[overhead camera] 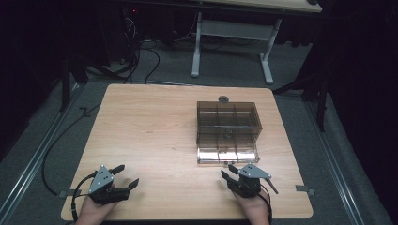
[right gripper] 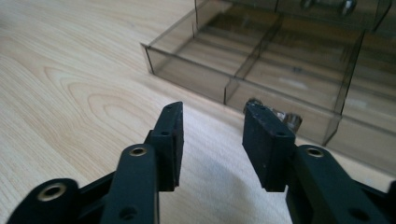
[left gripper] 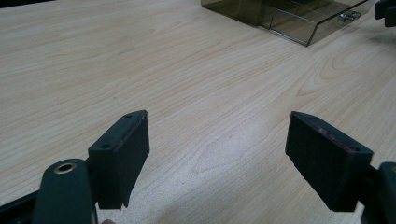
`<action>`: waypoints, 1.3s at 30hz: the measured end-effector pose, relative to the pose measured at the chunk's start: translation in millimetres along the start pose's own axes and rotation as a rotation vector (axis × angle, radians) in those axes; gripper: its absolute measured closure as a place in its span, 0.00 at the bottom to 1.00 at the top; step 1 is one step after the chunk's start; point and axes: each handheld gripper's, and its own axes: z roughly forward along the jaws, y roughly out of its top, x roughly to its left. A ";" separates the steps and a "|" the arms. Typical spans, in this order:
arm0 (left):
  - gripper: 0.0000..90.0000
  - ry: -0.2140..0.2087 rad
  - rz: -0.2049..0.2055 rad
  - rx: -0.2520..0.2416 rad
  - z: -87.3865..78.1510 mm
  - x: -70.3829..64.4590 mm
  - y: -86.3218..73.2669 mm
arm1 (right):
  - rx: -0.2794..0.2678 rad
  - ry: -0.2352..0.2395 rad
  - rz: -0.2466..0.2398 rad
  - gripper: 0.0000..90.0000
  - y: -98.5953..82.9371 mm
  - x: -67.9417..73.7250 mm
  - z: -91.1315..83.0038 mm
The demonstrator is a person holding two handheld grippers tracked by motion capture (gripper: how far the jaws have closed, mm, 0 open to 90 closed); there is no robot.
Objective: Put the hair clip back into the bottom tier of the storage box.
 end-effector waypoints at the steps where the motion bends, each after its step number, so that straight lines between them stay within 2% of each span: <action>1: 0.25 0.003 0.002 -0.001 0.1 -0.3 0.0 | 0.001 0.000 0.001 0.64 0.0 -0.1 0.0; 4: 0.25 0.008 -0.003 -0.001 0.3 -0.2 0.0 | -0.009 -0.004 -0.013 0.64 -0.3 1.2 -0.3; 7: 0.25 0.010 0.000 0.001 0.5 -0.7 0.1 | -0.020 -0.002 -0.007 0.62 -0.9 1.1 -1.5; 15: 0.25 -0.001 0.006 -0.001 0.2 -0.7 0.1 | -0.010 0.011 -0.005 0.63 -0.5 0.7 -0.8; 22: 0.25 -0.003 0.008 0.004 0.7 -0.7 0.3 | -0.019 0.000 -0.011 0.63 0.9 1.0 -4.2; 26: 0.25 -0.002 0.009 0.004 0.6 -0.8 0.3 | -0.024 -0.026 -0.025 0.63 0.3 -1.1 -11.5; 29: 0.25 -0.004 0.010 0.004 0.7 -0.9 0.3 | -0.018 -0.036 -0.016 0.63 -0.8 -4.6 -15.2; 34: 0.25 -0.002 0.012 0.007 1.0 -1.0 0.5 | -0.001 -0.078 0.001 0.63 -5.9 -15.7 -27.0; 39: 0.25 -0.002 0.013 0.009 1.1 -1.3 0.5 | 0.016 -0.117 -0.008 0.64 -10.4 -24.0 -37.7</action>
